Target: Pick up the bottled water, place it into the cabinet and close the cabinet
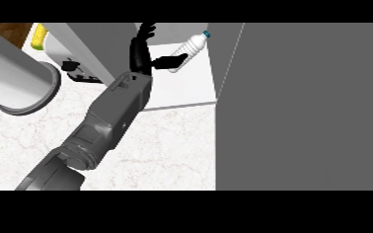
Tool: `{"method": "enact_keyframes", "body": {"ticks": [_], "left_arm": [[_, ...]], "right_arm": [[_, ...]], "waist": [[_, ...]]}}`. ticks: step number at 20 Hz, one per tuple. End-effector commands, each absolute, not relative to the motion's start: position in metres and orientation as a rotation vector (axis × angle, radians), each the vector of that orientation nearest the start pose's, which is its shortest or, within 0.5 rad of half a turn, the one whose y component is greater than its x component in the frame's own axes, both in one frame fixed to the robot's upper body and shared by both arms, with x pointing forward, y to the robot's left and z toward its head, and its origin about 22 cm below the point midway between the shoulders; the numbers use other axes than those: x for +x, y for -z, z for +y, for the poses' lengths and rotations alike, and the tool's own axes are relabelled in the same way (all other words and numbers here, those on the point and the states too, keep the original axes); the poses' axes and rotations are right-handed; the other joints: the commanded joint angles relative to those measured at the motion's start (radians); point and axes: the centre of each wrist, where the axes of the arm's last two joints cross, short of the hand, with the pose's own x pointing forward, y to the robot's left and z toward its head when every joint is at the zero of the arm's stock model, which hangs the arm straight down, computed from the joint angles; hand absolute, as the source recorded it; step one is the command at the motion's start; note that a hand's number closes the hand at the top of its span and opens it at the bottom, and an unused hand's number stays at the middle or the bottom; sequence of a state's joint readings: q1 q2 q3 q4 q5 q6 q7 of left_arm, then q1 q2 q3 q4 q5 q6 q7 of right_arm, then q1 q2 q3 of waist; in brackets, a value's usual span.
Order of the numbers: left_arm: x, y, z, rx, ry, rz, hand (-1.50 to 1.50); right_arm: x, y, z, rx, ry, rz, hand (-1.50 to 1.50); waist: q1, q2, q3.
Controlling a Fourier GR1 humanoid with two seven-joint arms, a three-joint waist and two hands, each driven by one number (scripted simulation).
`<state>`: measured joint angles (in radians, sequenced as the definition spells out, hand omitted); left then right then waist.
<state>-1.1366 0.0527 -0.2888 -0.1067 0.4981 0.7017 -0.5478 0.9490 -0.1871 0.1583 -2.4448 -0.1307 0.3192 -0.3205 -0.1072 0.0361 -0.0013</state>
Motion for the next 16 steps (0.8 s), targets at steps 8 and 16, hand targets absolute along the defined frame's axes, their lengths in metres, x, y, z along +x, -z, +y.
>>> {"method": "enact_keyframes", "body": {"ticks": [8,16], "left_arm": [[0.440,-0.050,0.110,0.360,0.001,-1.828,-1.50],[0.438,-0.065,0.077,0.089,-0.026,-1.947,-1.50]], "right_arm": [[0.037,-0.103,-0.254,0.247,-0.127,-1.864,-1.50],[0.034,-0.113,-0.249,0.260,-0.108,-1.855,-1.50]], "waist": [[0.000,0.004,-0.002],[0.041,-0.019,0.000]]}}
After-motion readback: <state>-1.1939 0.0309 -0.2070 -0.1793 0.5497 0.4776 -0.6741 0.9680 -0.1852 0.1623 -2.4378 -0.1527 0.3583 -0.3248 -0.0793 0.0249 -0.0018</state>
